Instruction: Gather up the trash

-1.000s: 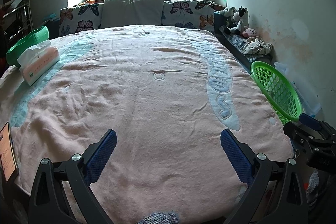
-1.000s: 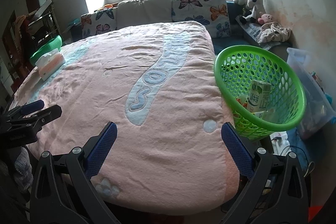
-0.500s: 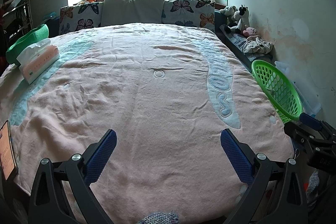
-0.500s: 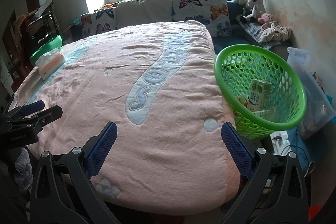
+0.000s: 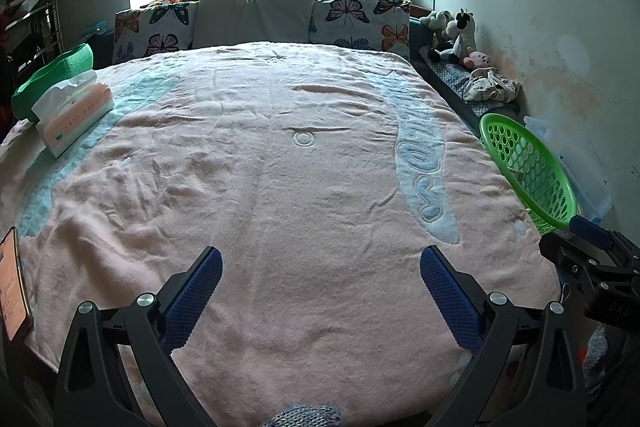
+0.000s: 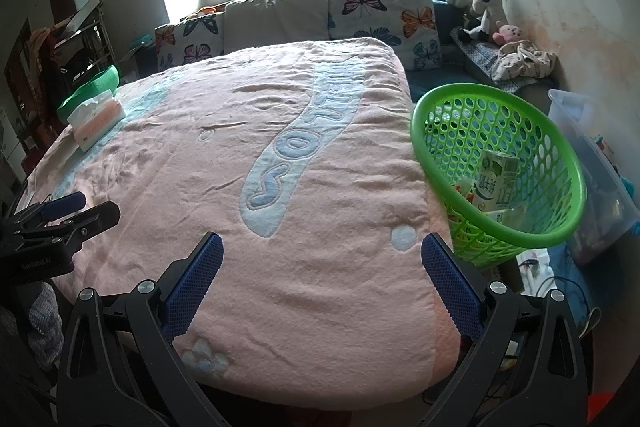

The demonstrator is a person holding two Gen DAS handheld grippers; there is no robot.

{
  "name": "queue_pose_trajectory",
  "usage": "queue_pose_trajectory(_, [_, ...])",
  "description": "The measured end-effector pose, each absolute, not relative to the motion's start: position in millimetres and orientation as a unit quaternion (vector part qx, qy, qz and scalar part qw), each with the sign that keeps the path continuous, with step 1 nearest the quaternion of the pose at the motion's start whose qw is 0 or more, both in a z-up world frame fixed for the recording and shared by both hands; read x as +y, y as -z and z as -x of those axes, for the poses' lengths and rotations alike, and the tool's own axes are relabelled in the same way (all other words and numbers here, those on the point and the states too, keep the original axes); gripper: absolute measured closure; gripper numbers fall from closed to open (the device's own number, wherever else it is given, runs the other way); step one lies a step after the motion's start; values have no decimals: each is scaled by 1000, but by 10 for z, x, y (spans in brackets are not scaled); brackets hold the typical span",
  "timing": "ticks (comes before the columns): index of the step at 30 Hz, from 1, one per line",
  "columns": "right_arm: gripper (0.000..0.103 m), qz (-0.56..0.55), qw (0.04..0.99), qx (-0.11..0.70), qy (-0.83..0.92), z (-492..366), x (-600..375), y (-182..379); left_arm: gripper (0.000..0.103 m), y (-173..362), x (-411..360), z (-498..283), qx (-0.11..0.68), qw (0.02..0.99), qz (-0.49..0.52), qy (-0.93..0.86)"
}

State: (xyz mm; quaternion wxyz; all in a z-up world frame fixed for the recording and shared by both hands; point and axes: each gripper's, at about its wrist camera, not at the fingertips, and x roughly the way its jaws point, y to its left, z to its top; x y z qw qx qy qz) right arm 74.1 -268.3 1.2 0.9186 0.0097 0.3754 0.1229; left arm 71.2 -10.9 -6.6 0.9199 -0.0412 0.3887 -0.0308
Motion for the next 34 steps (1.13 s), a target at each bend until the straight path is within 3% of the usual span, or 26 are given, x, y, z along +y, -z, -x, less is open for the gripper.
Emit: queue_pose_trajectory(34, [5,-13,918,374,-130,-731,-2645,9,7,66,-103,-704,388,921,38,14])
